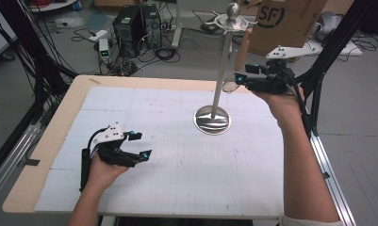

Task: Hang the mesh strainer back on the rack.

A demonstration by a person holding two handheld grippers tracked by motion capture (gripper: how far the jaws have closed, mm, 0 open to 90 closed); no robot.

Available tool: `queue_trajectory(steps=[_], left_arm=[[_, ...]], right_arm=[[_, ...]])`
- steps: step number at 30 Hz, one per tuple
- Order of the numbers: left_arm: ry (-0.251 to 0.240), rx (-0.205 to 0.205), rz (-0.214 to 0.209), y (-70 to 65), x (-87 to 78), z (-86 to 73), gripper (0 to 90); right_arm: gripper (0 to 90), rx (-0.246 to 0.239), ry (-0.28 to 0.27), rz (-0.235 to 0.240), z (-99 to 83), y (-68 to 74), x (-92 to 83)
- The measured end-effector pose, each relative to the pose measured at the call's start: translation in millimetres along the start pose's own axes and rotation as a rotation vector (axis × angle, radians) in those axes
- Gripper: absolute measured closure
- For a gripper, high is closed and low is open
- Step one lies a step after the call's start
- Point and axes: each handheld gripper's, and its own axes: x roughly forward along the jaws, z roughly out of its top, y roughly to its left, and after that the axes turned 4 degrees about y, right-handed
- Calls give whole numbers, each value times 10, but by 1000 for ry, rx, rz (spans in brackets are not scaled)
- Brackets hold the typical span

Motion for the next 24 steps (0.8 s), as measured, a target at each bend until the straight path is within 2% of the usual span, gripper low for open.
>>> queue_trajectory(steps=[9, 13, 20, 22, 23, 24], left_arm=[[-5, -9, -12, -1, -4, 2, 227], [-5, -9, -17, -2, -3, 2, 227], [-7, -7, -19, -7, -3, 5, 228], [-8, -8, -21, -7, -6, 5, 228], [-9, -9, -22, -7, -6, 5, 228], [-9, -9, -23, -7, -6, 5, 228]], right_arm=[[378, -8, -1, 20, -149, 52, -69], [366, -29, -24, 28, -200, 77, -114], [344, -52, -22, 45, -287, 148, -173], [340, -50, -30, 50, -318, 167, -183], [339, -34, -25, 57, -338, 185, -192], [337, -44, -31, 58, -358, 187, -186]])
